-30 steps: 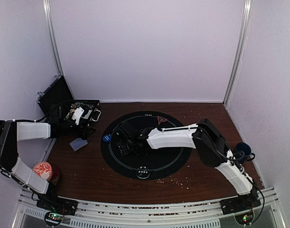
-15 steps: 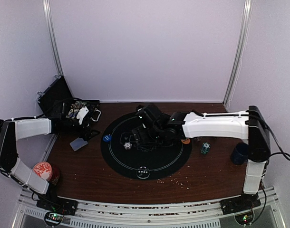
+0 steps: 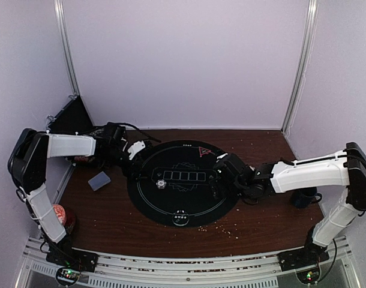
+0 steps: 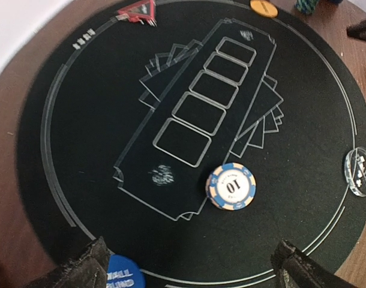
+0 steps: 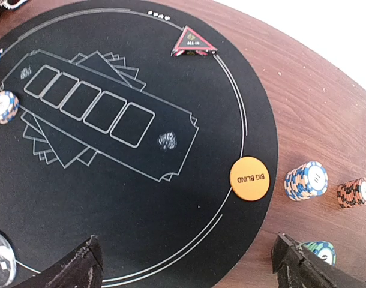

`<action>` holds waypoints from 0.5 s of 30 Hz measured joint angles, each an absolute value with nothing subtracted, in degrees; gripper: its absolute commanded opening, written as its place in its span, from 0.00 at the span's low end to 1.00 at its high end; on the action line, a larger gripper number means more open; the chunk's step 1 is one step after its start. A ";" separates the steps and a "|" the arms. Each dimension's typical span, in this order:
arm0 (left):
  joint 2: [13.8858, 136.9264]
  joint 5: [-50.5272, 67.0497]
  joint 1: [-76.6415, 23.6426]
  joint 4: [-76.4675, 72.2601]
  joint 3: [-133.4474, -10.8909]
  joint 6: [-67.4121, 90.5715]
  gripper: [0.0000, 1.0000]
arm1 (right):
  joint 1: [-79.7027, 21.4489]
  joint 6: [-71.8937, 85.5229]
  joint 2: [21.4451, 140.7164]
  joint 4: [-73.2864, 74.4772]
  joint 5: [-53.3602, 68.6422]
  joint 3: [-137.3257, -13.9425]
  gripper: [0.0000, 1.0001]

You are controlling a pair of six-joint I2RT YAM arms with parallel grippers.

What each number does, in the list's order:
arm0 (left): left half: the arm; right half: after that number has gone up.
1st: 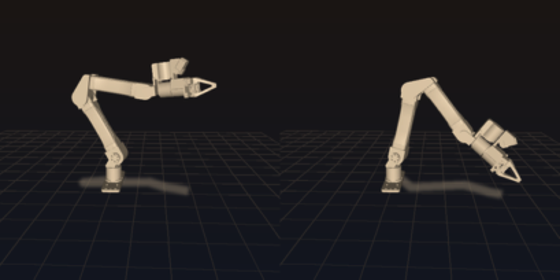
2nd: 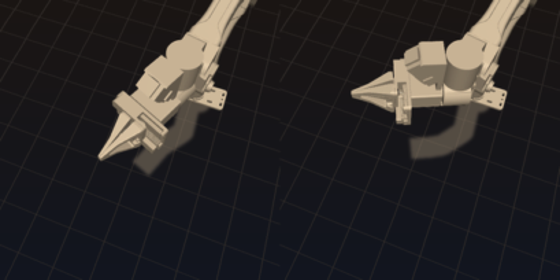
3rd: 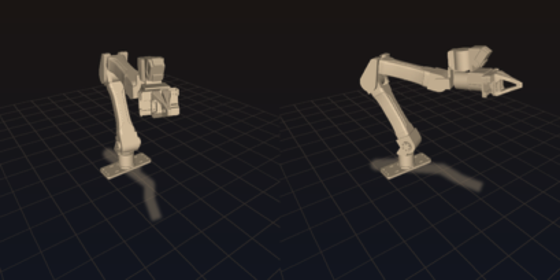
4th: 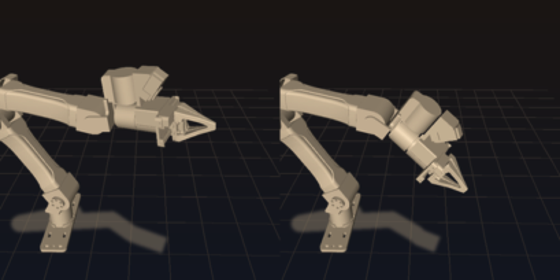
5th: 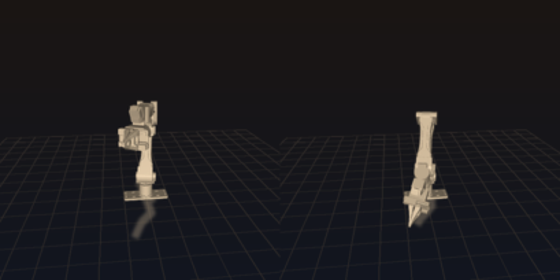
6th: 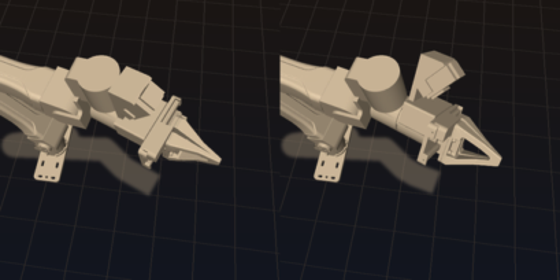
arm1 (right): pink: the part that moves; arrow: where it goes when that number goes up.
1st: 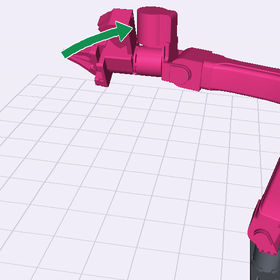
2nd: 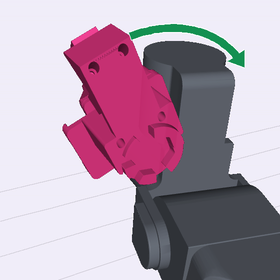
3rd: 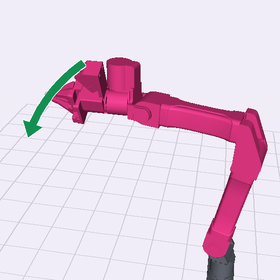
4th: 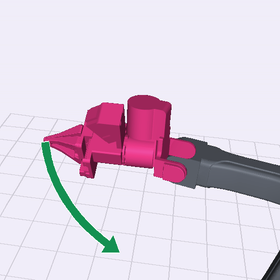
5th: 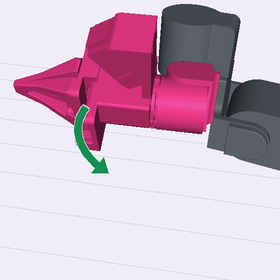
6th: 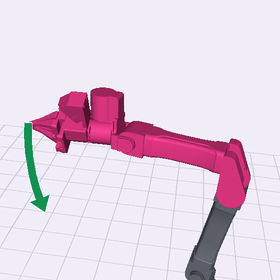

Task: Distribute texas hold em gaming equipment
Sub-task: Pick up the pile of poker chips from the poker table mat.

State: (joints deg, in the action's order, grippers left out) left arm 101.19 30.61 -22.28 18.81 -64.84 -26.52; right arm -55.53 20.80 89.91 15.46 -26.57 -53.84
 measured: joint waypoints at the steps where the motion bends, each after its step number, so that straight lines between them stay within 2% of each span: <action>1: 102.76 30.63 -22.70 19.77 -65.71 -26.52 0.98 | -55.51 20.97 89.80 15.14 -26.94 -53.74 1.00; 15: 112.66 24.18 -31.66 22.85 -72.66 -26.09 0.97 | -55.51 22.55 89.21 12.16 -30.50 -53.67 1.00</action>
State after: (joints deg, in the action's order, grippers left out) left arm 112.66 24.18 -31.66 22.85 -72.66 -26.09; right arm -55.51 22.55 89.21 12.16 -30.50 -53.67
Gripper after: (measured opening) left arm 0.978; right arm 1.000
